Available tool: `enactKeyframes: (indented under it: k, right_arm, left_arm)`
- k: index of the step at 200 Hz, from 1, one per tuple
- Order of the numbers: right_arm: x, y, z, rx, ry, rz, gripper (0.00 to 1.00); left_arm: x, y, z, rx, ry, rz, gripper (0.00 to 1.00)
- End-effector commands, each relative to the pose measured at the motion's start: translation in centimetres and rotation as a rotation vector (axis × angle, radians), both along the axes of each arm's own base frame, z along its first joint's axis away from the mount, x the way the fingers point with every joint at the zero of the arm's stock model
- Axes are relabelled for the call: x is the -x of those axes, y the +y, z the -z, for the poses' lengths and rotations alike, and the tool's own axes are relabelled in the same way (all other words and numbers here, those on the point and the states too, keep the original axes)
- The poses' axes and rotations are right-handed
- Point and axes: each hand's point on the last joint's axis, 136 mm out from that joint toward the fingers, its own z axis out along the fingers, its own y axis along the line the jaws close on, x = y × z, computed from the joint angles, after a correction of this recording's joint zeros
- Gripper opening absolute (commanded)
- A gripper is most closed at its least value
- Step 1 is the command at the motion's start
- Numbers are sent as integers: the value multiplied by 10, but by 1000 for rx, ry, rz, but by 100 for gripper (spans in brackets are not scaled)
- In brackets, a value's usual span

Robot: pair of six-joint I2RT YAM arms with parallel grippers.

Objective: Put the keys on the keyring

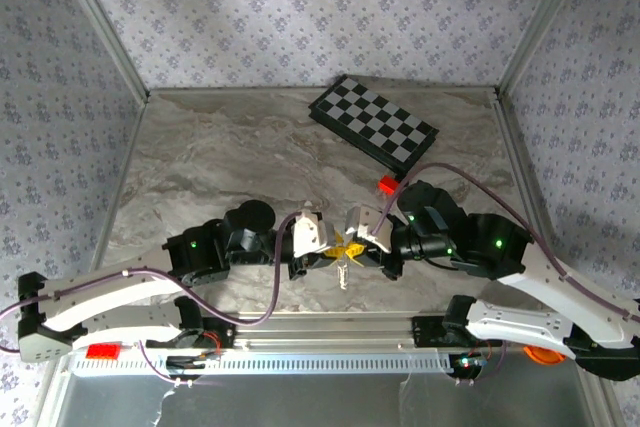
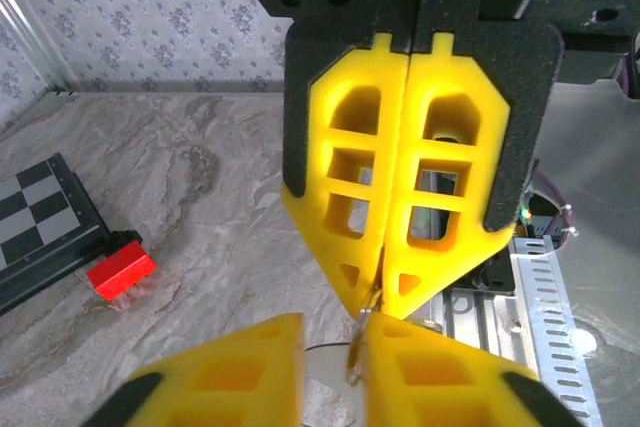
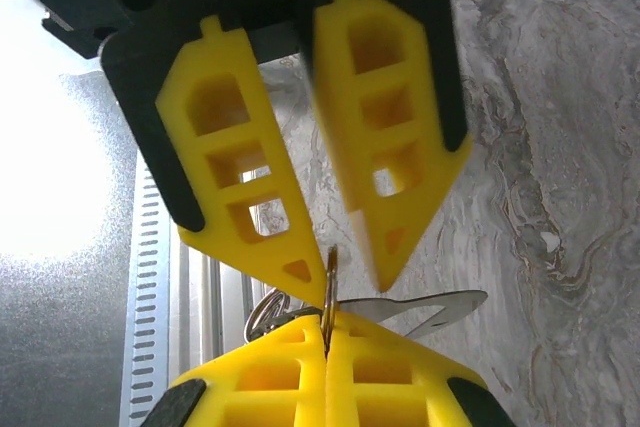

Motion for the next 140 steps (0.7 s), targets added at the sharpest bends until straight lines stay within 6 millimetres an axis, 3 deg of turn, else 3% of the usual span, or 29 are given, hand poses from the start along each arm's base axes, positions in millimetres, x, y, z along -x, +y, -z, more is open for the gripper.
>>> enactKeyframes:
  k: [1,39,101,140]
  right_arm:
    - [6,4,-16,-49,-18,-40,0]
    - [6,4,-14,-44,-17,-41,0]
    - [13,5,-21,-103,-10,-54,0]
    - [18,2,-31,-166,5,-46,14]
  left_arm:
    - [3,-3,-25,70,-26,14,13]
    - [3,0,-22,72,-18,10,0]
    - [12,7,-36,160,-15,35,0]
    - [19,9,-48,246,-5,67,0]
